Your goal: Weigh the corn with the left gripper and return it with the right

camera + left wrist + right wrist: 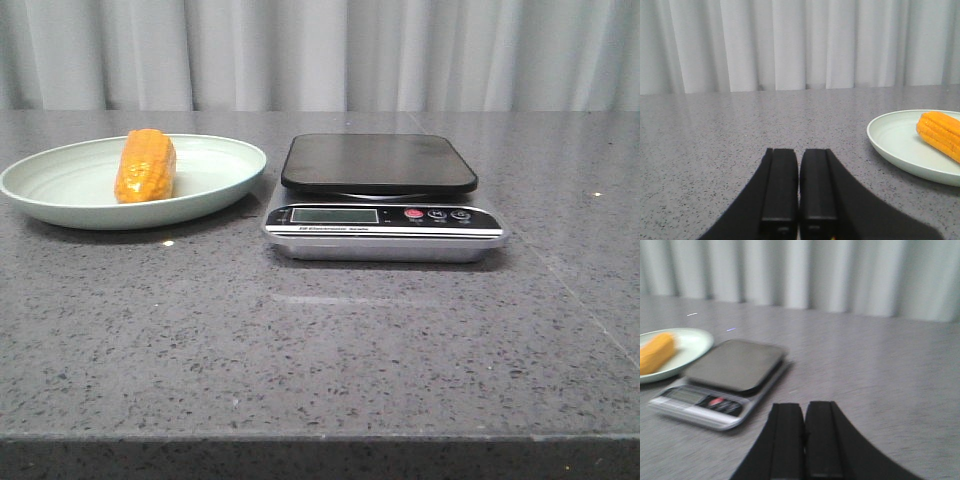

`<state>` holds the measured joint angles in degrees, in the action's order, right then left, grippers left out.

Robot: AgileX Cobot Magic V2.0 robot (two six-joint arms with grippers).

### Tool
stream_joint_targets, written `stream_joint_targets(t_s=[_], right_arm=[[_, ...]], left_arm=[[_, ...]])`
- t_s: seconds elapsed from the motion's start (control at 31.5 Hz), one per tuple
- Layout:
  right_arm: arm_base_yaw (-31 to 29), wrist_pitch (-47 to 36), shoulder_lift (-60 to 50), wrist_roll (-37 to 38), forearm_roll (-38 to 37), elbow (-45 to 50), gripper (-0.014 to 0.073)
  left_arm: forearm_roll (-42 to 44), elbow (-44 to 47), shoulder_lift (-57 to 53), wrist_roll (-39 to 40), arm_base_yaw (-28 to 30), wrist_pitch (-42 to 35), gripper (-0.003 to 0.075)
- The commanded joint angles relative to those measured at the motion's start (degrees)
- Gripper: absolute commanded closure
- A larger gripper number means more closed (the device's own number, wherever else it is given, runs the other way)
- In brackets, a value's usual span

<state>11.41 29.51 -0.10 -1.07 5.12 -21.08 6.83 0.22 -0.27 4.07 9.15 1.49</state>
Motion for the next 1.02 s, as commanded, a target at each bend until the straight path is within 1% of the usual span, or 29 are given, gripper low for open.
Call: stream_joint_targets(t_s=[0.0, 0.06, 0.16, 0.25, 0.48, 0.51, 0.98], right_arm=[[-6.38, -10.28, 0.80, -0.44, -2.40, 1.23, 0.0454], [-8.96, -13.87, 0.47, -0.44, -2.73, 3.39, 0.0454], [-10.83, -19.81, -0.43, -0.44, -3.65, 7.67, 0.0454], [-10.94, -26.21, -1.47, -0.44, -4.07, 12.70, 0.0454], [-10.94, -37.63, -1.48, -0.44, -4.07, 22.44, 0.0454], [-10.94, -36.65, -1.48, -0.44, -4.07, 22.21, 0.0454], [-10.94, -37.24, -1.48, -0.44, -4.07, 22.22, 0.0454]], left_arm=[[0.01, 0.39, -1.24, 0.36, 0.00, -4.40, 0.0588], [0.01, 0.39, -1.24, 0.36, 0.00, -4.40, 0.0588], [0.01, 0.39, -1.24, 0.36, 0.00, -4.40, 0.0588], [0.01, 0.39, -1.24, 0.36, 0.00, -4.40, 0.0588], [0.01, 0.39, -1.24, 0.36, 0.00, -4.40, 0.0588], [0.01, 0.39, -1.24, 0.36, 0.00, -4.40, 0.0588], [0.01, 0.39, -1.24, 0.36, 0.00, -4.40, 0.0588]])
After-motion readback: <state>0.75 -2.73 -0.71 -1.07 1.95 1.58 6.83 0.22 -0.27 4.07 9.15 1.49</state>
